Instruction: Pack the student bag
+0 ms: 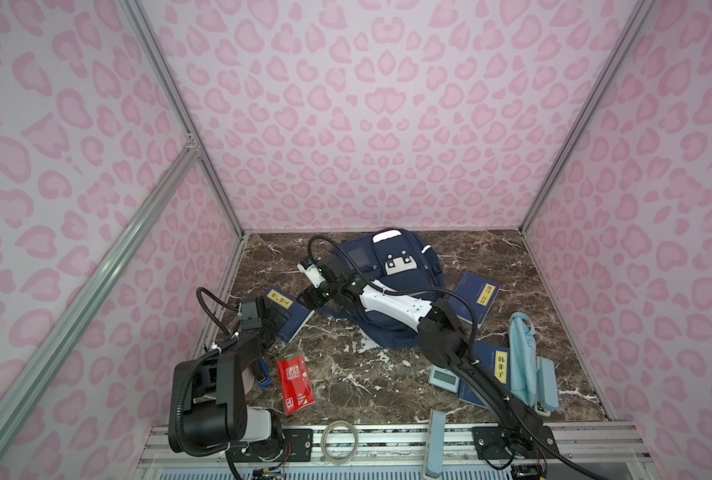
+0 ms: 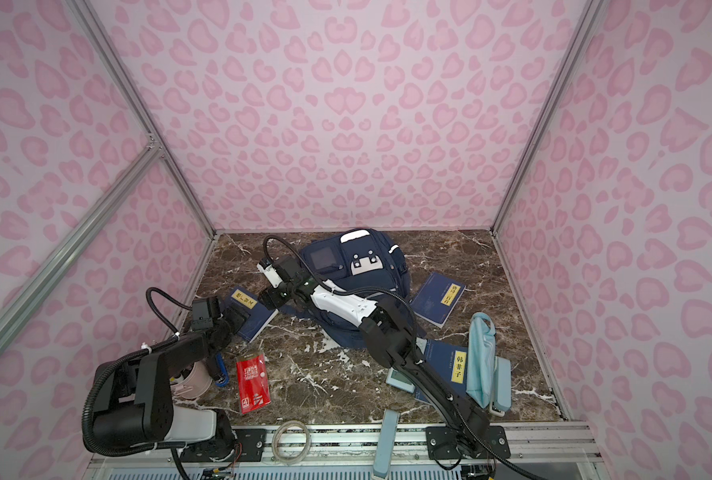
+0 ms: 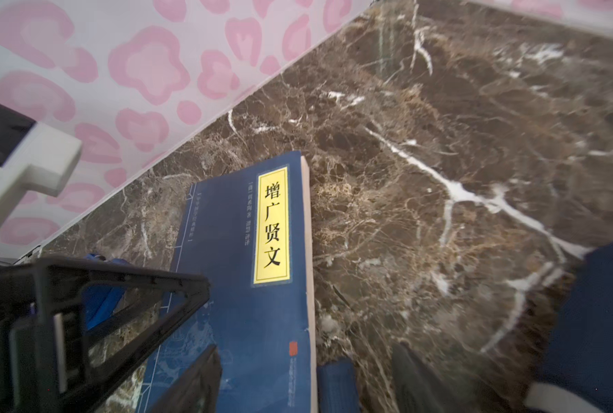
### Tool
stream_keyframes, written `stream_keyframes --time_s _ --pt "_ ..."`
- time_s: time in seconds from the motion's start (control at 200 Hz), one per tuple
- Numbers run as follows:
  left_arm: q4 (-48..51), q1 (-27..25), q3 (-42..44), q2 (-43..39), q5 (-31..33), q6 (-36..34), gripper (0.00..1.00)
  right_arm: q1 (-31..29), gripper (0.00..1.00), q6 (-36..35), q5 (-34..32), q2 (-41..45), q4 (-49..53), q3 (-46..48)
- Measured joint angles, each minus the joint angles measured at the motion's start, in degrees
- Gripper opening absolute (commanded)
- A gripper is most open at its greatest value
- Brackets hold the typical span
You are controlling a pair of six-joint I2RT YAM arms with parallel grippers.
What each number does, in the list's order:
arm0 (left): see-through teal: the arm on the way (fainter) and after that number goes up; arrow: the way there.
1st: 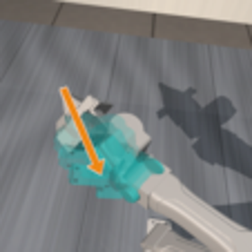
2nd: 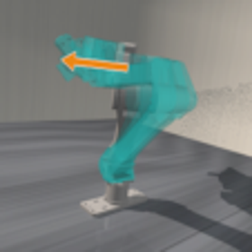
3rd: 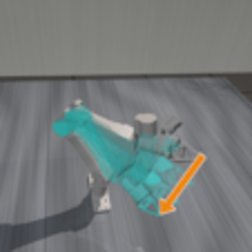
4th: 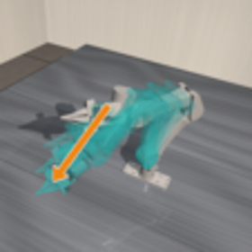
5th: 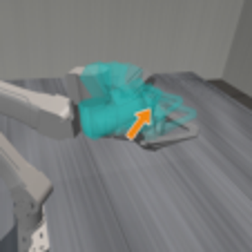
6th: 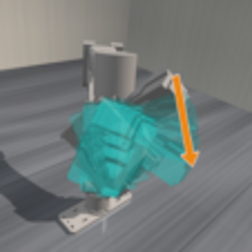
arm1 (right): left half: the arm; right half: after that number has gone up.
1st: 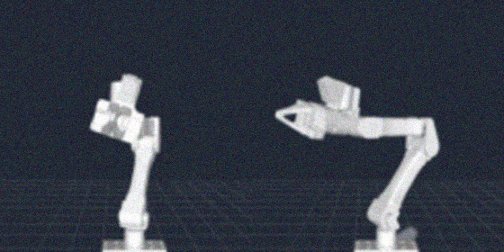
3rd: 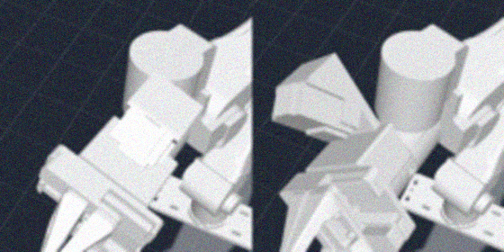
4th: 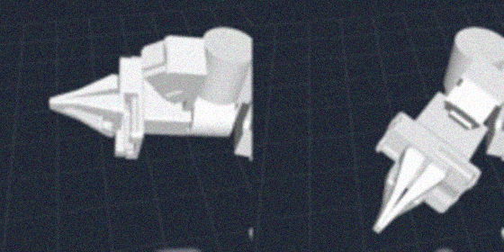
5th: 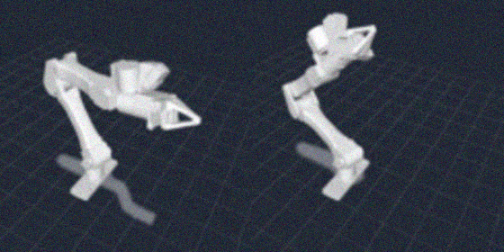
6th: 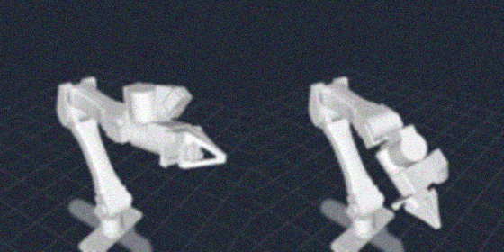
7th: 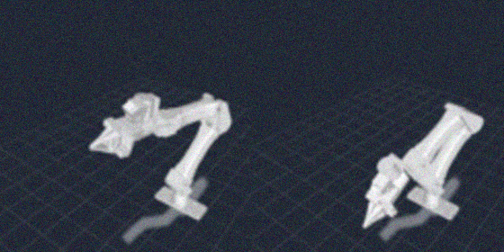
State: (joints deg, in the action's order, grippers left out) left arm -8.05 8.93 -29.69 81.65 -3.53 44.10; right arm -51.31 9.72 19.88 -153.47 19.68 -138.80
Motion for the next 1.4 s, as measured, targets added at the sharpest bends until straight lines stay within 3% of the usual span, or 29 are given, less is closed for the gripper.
stream_keyframes --time_s 0.145,0.295,0.46,0.64,0.82,0.945,1.2,1.4 --pt "-3.21 0.00 -0.52 2.21 -1.75 -0.42 0.78 0.61 0.72 1.70 2.25 -8.85 5.86 -12.24" --pt "-5.68 0.00 -0.76 3.85 -2.69 -0.39 0.71 1.75 0.60 3.82 4.44 -11.28 7.37 -14.62" --pt "-11.93 0.04 1.05 5.33 -5.09 0.07 0.66 1.42 0.45 4.11 6.54 -11.10 6.75 -13.44" --pt "-18.36 0.22 3.37 5.90 -6.67 0.35 0.67 1.70 0.43 5.40 7.78 -10.34 5.46 -11.43" --pt "-17.92 0.26 5.11 4.17 -8.72 1.18 0.50 2.49 0.35 8.72 9.94 -9.07 3.93 -8.81" --pt "-15.54 0.26 5.42 1.29 -9.60 1.25 0.50 3.28 0.34 12.28 11.78 -7.58 2.71 -6.05" --pt "-11.41 0.00 5.22 -1.90 -10.51 0.81 0.52 3.15 0.06 14.62 15.28 -6.67 2.47 -5.68" --pt "-11.34 -0.04 5.22 -0.98 -11.74 0.79 0.53 2.29 0.01 14.62 16.81 -5.64 3.06 -5.64"
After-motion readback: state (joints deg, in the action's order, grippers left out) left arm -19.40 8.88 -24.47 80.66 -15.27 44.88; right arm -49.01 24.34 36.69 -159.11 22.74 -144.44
